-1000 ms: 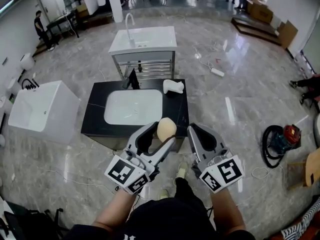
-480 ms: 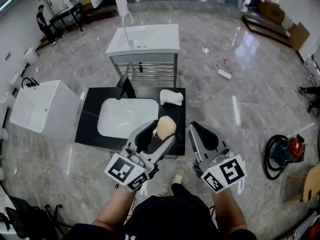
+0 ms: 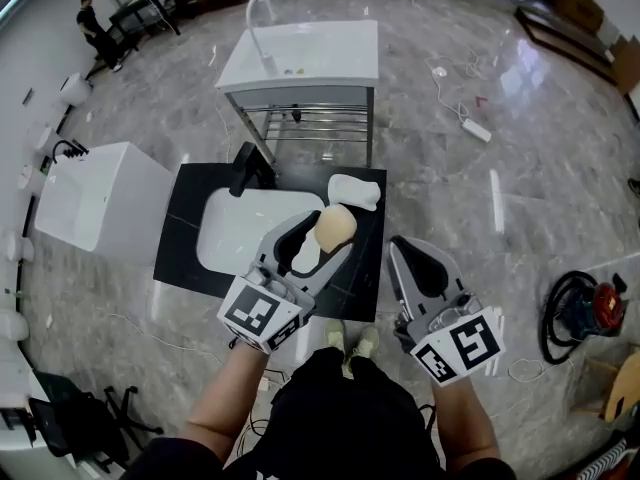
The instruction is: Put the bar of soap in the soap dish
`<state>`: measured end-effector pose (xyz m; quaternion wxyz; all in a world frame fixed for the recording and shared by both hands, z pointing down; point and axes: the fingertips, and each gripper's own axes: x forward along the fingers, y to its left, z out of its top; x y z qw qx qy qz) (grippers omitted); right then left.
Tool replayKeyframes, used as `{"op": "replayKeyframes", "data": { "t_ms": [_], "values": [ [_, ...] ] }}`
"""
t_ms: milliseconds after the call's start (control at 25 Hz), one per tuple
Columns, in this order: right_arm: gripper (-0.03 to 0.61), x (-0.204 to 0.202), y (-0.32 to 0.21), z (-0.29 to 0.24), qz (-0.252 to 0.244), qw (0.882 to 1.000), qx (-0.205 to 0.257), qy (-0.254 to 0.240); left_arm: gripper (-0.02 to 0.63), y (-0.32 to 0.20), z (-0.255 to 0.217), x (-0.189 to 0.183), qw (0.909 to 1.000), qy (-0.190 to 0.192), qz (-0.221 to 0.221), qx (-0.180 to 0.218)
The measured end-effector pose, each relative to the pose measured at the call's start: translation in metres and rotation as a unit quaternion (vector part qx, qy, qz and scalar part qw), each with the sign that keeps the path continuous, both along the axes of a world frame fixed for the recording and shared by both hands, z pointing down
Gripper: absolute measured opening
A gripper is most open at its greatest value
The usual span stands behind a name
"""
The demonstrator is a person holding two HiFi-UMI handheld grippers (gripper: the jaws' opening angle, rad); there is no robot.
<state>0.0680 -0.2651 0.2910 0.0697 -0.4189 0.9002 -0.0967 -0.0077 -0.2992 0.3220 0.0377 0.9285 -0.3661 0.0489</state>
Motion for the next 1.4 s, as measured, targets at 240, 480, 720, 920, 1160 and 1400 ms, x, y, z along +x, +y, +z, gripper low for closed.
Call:
{"op": "replayKeyframes", "data": {
  "t_ms": [240,480,720,920,1160,1400],
  "values": [
    [0.008,0.011,-0.037,0.032,0.021,0.999,-0.027,-0.008,0.262,-0.055,0.05,0.016,0.9978,-0.052,0.042,0.003],
    [0.008,0.009,-0.076,0.069,0.042,0.998,-0.051,-0.011,0.262,-0.108,0.111,0.024,0.986,-0.138,0.092,0.013],
    [0.008,0.009,-0.111,0.109,0.061,0.995,-0.08,-0.021,0.261,-0.15,0.174,0.032,0.9627,-0.226,0.148,0.001],
    [0.009,0.014,-0.134,0.133,0.077,0.993,-0.085,-0.03,0.261,-0.175,0.226,0.034,0.9314,-0.312,0.188,-0.004],
    [0.008,0.024,-0.143,0.156,0.098,0.99,-0.095,-0.044,0.261,-0.185,0.279,0.034,0.8791,-0.416,0.231,-0.019],
    [0.008,0.036,-0.14,0.17,0.118,0.986,-0.103,-0.052,0.261,-0.189,0.315,0.036,0.8317,-0.492,0.256,-0.025]
  ]
}}
